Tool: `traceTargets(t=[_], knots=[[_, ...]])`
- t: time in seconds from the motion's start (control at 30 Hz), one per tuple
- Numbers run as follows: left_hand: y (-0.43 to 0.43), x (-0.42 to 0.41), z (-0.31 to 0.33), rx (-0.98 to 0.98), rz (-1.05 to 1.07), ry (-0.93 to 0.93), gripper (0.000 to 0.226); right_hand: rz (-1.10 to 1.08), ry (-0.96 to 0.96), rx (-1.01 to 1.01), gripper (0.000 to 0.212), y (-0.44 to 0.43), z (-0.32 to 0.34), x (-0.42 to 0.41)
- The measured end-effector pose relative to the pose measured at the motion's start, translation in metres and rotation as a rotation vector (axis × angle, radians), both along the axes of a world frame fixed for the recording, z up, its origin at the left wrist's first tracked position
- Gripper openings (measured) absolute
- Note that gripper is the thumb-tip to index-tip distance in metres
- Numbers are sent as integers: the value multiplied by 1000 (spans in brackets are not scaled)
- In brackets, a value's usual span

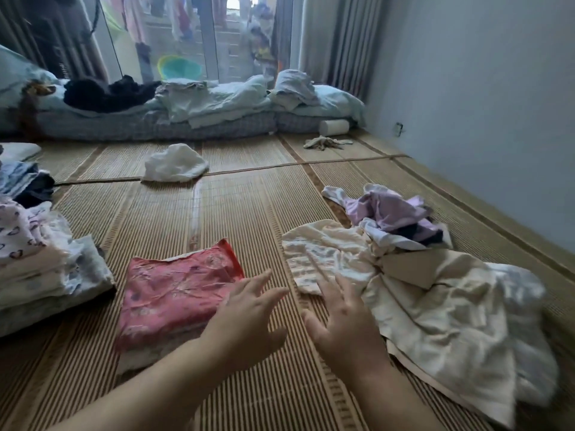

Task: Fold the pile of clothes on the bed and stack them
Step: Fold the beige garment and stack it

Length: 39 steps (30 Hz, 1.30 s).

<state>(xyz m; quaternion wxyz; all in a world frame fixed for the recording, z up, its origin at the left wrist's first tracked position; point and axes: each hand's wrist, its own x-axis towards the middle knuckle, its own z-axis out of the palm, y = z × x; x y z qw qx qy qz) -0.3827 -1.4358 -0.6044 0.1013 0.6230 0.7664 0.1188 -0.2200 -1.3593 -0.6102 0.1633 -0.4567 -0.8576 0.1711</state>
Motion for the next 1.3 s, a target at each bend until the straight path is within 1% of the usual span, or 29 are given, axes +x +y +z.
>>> traceTargets(t=[0.07,0.13,0.3,0.4,0.5,0.57,0.63,0.7,0.73,0.8,0.83,0.87,0.9,0.93,1.0,1.07,1.13,1.17,1.2,1.23,1.27,1.3], knots=[[16,33,-3,-39,-68,-5,68,-95,-5,-58,66,-6,-10,38],[31,57,-6,-67,-118,-12,67,-142,-49,-100,65,0,-13,60],[79,97,-8,-76,-189,49,68,-200,-55,10,59,32,-4,92],[113,120,-16,-55,-279,95,67,-320,-60,17,51,53,-6,117],[135,142,-30,-163,-424,175,67,-408,-51,3,50,68,-8,139],[145,147,-38,-188,-443,234,62,-423,-26,-26,52,74,-10,154],[154,142,-40,-124,-411,259,49,-401,-7,-28,51,76,-14,163],[159,135,-36,-46,-357,225,32,-343,-12,-82,57,73,-16,167],[158,132,-34,-17,-335,209,25,-304,-36,-123,65,71,-17,168],[151,126,-29,-5,-285,142,19,-249,-122,-202,82,69,-25,169],[144,124,-24,-3,-260,80,17,-232,-170,-229,89,66,-28,169],[137,122,-19,13,-242,19,17,-225,-196,-240,92,65,-33,169],[128,120,-9,51,-231,-14,22,-227,-196,-236,89,62,-35,168],[120,119,2,106,-242,-13,29,-242,-192,-213,79,59,-35,166],[107,121,29,187,-283,28,37,-285,-164,-108,49,51,-29,162],[92,122,59,236,-300,97,30,-287,-52,-17,26,44,-14,159],[80,116,92,267,-274,139,19,-266,239,7,18,31,7,156],[70,110,110,256,-279,111,17,-269,370,14,10,25,20,156],[58,104,127,223,-299,100,17,-290,455,39,3,22,36,157],[47,96,141,200,-319,120,22,-304,500,82,10,22,55,159],[38,90,155,163,-322,173,25,-301,512,121,13,23,74,160],[33,82,167,156,-300,255,21,-248,470,165,9,22,88,159]])
